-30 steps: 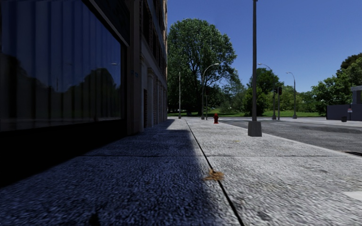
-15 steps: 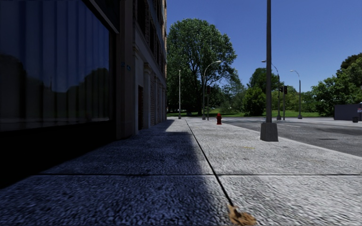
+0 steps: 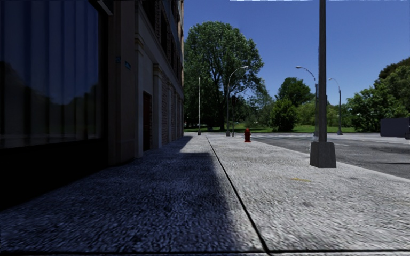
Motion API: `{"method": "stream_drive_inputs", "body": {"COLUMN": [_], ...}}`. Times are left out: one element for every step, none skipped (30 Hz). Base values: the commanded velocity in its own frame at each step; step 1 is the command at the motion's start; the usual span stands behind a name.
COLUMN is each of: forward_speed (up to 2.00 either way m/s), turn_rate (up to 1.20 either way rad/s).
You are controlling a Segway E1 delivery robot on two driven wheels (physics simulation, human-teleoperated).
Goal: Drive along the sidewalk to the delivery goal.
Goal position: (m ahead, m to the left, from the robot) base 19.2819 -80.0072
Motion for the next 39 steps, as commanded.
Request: {"method": "stream_drive_inputs", "body": {"forward_speed": [2.00,2.00,2.00,2.00,2.00,2.00,2.00,2.00,2.00,2.00,2.00,2.00,2.00,2.00,2.00,2.00,2.00,2.00,2.00,2.00,2.00,2.00,2.00,2.00,2.00,2.00,2.00,2.00,2.00,2.00,2.00,2.00,2.00,2.00,2.00,2.00,2.00,2.00,2.00], "turn_rate": [-0.03,0.00,0.00,0.00,0.00,0.00,0.00,0.00,0.00,0.00,0.00,0.00,0.00,0.00,0.00,0.00,0.00,0.00,0.00,0.00,0.00,0.00,0.00,0.00,0.00,0.00,0.00,0.00,0.00,0.00,0.00,0.00,0.00,0.00,0.00,0.00,0.00,0.00,0.00]}}
